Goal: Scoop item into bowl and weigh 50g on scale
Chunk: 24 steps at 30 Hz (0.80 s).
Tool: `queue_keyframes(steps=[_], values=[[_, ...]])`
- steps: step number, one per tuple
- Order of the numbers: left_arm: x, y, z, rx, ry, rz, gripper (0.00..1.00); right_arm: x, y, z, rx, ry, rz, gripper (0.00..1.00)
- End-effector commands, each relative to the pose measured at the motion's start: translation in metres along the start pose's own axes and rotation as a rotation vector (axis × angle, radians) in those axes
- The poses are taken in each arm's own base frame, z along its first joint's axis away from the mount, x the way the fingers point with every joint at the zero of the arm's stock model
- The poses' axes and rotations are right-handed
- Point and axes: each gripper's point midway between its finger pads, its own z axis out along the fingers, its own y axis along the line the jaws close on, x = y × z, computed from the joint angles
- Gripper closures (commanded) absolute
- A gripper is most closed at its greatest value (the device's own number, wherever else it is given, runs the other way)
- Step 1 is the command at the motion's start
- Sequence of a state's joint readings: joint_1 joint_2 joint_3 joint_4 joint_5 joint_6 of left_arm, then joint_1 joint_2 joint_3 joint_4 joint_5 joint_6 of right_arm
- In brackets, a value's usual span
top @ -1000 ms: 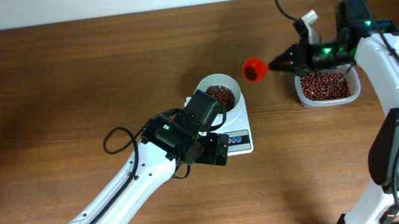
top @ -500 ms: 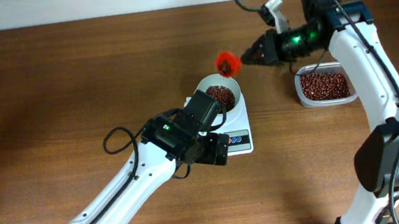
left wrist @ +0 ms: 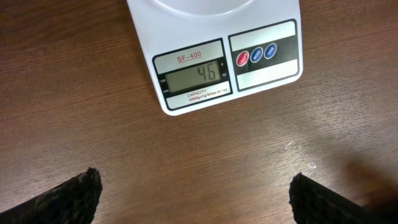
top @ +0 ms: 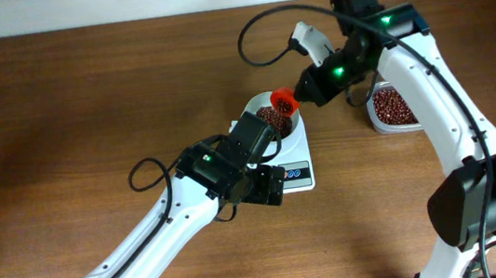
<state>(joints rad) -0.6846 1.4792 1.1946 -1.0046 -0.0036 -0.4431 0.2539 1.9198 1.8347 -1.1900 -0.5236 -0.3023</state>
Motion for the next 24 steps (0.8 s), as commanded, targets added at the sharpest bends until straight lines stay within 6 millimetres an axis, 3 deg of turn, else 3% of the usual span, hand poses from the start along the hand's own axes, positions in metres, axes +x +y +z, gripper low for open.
queue_keyframes(steps=[1, 6, 13, 16, 24], values=[[0.002, 0.000, 0.000, 0.005, 0.001, -0.011, 0.01, -0.005, 0.002, -0.003, 0.079, 0.015, -0.106, 0.96], [0.002, 0.000, 0.000, 0.005, 0.001, -0.011, 0.01, -0.003, 0.011, 0.005, 0.112, 0.050, -0.190, 0.96], [0.002, -0.001, -0.001, 0.005, 0.000, -0.011, 0.01, -0.008, 0.005, 0.004, 0.140, 0.035, -0.219, 0.96], [0.002, 0.000, 0.000, 0.005, 0.001, -0.011, 0.01, -0.012, 0.014, 0.006, 0.092, 0.015, -0.263, 0.96], [0.002, 0.000, 0.000, 0.005, 0.001, -0.011, 0.01, -0.015, 0.014, 0.005, 0.094, 0.004, -0.263, 0.96]])
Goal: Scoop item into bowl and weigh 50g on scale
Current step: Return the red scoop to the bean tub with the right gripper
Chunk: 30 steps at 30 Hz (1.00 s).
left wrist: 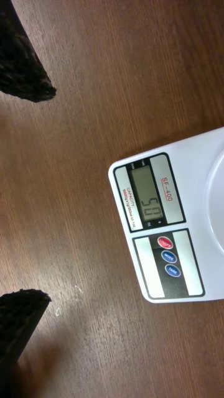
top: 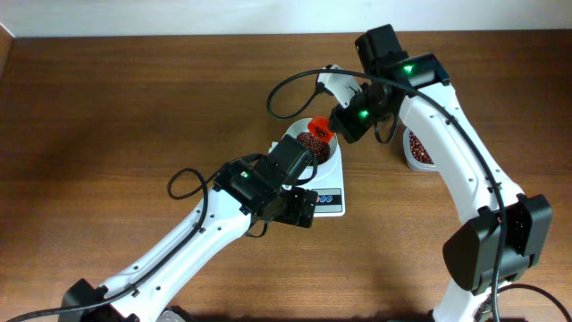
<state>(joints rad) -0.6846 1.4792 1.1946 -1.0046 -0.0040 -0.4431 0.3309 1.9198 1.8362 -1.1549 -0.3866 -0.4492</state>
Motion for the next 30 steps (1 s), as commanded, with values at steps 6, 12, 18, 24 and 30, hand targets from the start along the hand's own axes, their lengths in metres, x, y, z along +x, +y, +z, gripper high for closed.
queue_keyframes(steps=[6, 12, 18, 24, 30], values=[[0.002, -0.001, 0.000, 0.005, 0.001, -0.011, 0.01, -0.012, 0.004, -0.009, -0.006, -0.046, 0.002, 0.96], [0.002, -0.001, 0.000, 0.005, 0.001, -0.011, 0.01, -0.013, 0.004, -0.009, -0.006, -0.046, 0.002, 0.96], [0.002, -0.001, 0.000, 0.005, 0.001, -0.011, 0.01, -0.015, 0.005, -0.017, -0.096, -0.099, 0.108, 0.96], [0.002, -0.001, 0.000, 0.005, 0.001, -0.011, 0.01, -0.018, -0.009, -0.052, -0.310, -0.255, 0.282, 0.96], [0.002, -0.001, 0.000, 0.005, 0.001, -0.011, 0.01, 0.009, -0.054, -0.101, -0.412, -0.392, 0.480, 0.96]])
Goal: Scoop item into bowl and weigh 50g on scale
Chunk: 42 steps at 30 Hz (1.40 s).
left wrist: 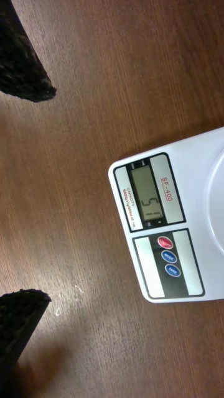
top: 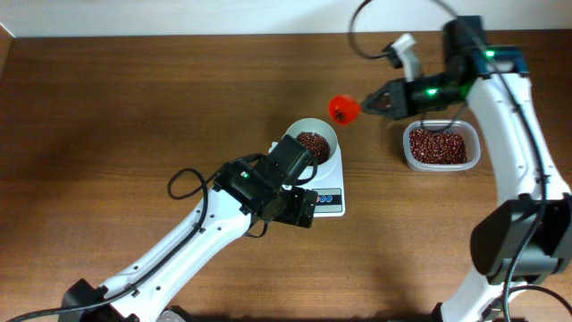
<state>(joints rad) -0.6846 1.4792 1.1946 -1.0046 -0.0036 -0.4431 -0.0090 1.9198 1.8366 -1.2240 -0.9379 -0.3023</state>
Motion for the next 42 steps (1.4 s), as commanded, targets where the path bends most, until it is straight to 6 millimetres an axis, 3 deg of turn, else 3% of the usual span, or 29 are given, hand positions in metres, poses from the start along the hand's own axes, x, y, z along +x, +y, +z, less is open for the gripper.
queue_keyframes(steps=[1, 6, 12, 18, 23, 29, 36, 38, 40, 42], values=[[0.002, -0.001, 0.000, 0.005, 0.001, -0.011, 0.01, -0.009, -0.008, -0.041, -0.044, -0.104, 0.072, 0.96], [0.002, -0.001, -0.001, 0.005, 0.000, -0.011, 0.01, 0.005, -0.059, -0.101, 0.060, -0.198, 0.223, 0.96], [0.002, -0.001, 0.000, 0.005, 0.000, -0.011, 0.01, 0.060, -0.135, -0.132, 0.537, -0.019, 0.424, 0.96], [0.002, -0.001, -0.001, 0.005, 0.000, -0.011, 0.01, 0.079, -0.156, -0.148, 0.728, 0.026, 0.535, 0.96], [0.002, -0.001, 0.000, 0.005, 0.001, -0.011, 0.01, 0.085, -0.162, -0.149, 0.956, 0.122, 0.531, 0.96], [0.002, -0.001, 0.000, 0.005, 0.001, -0.011, 0.01, 0.072, -0.154, -0.134, 1.175, 0.222, 0.386, 0.96], [0.002, 0.000, 0.000, 0.005, 0.001, -0.011, 0.01, 0.069, -0.152, -0.131, 1.206, 0.230, 0.362, 0.96], [0.002, -0.001, 0.000, 0.005, 0.001, -0.011, 0.01, 0.066, -0.150, -0.124, 1.166, 0.215, 0.362, 0.96], [0.002, -0.001, 0.000, 0.005, 0.001, -0.011, 0.01, 0.054, -0.138, -0.094, 0.968, 0.165, 0.346, 0.96], [0.002, -0.001, 0.000, 0.005, 0.001, -0.011, 0.01, 0.033, -0.108, -0.056, 0.666, 0.110, 0.254, 0.96]])
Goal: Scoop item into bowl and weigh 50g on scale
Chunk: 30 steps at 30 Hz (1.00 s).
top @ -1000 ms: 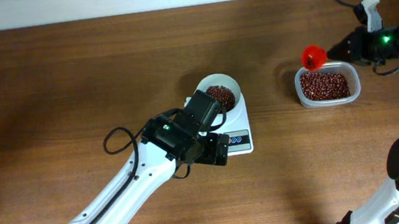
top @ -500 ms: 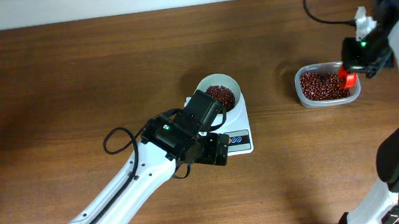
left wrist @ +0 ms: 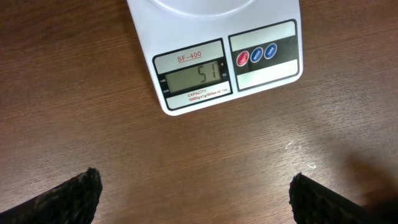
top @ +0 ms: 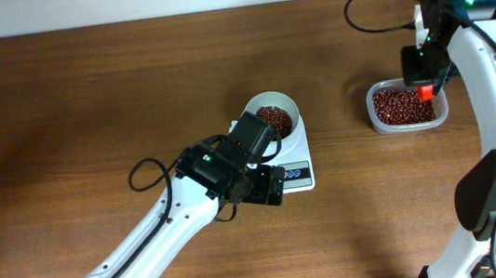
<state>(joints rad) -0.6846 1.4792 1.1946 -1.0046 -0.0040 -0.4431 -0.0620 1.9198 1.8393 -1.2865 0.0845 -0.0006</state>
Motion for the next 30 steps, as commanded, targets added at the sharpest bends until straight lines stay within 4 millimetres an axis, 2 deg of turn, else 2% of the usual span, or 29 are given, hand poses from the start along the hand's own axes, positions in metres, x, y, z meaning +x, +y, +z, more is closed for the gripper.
queue_keyframes(steps=[1, 2, 3, 5, 9, 13, 17, 21, 30], values=[[0.002, -0.001, 0.000, 0.005, 0.001, -0.011, 0.01, -0.014, 0.079, -0.025, -0.462, -0.086, -0.117, 0.96], [0.002, -0.001, 0.000, 0.005, 0.001, -0.011, 0.01, -0.017, 0.107, -0.042, -0.643, -0.128, -0.175, 0.96], [0.002, -0.001, 0.000, 0.005, 0.001, -0.011, 0.01, -0.018, 0.124, -0.053, -0.738, -0.159, -0.228, 0.96], [0.002, -0.001, 0.000, 0.005, 0.000, -0.011, 0.01, -0.016, 0.143, -0.066, -0.830, -0.199, -0.318, 0.96], [0.002, -0.001, 0.000, 0.005, 0.001, -0.011, 0.01, -0.008, 0.178, -0.072, -0.850, -0.247, -0.513, 0.96], [0.002, -0.001, 0.000, 0.005, 0.001, -0.011, 0.01, 0.010, 0.215, -0.076, -0.850, -0.257, -0.696, 0.96], [0.002, -0.001, 0.000, 0.005, 0.001, -0.011, 0.01, 0.023, 0.231, -0.066, -0.821, -0.225, -0.752, 0.96], [0.002, -0.001, 0.000, 0.005, 0.001, -0.011, 0.01, 0.024, 0.241, -0.055, -0.825, -0.249, -0.785, 0.96], [0.002, -0.001, 0.000, 0.005, 0.001, -0.011, 0.01, 0.024, 0.246, -0.019, -0.822, -0.280, -0.793, 0.96]])
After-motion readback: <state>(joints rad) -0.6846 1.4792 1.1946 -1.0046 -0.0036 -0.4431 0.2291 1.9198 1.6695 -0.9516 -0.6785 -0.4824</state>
